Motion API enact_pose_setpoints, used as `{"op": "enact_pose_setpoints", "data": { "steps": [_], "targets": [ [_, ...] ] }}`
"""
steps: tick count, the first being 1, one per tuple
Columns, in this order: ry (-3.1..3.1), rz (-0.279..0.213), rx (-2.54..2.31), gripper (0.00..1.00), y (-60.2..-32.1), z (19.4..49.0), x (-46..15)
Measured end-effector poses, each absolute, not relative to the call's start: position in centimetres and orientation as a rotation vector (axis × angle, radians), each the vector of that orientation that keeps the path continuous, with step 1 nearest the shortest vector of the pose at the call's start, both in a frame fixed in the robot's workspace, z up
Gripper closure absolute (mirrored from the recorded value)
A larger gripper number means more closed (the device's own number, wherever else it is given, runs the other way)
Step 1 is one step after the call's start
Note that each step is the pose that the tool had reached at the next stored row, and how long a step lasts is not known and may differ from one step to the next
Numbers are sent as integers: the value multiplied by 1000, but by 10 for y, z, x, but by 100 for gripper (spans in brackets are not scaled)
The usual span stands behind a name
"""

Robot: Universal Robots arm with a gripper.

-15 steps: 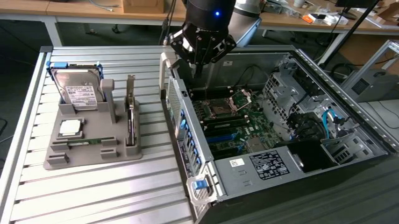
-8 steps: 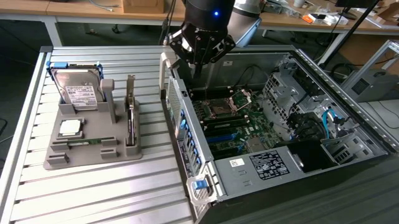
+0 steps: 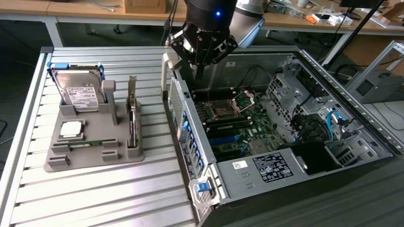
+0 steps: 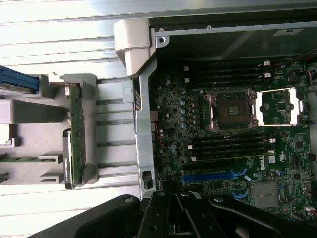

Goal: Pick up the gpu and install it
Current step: 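Reach for the gpu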

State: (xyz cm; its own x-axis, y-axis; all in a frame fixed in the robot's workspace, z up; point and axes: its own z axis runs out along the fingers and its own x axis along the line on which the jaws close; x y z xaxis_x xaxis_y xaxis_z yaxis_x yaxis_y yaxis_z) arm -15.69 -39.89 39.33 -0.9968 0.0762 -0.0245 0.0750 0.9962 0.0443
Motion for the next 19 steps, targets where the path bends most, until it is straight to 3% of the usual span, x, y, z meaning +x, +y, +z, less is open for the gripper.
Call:
{"op": "enact_pose_setpoints", "data": {
  "steps": [19],
  "targets": [
    [3113, 68, 118, 89, -399, 393, -161]
  ]
}}
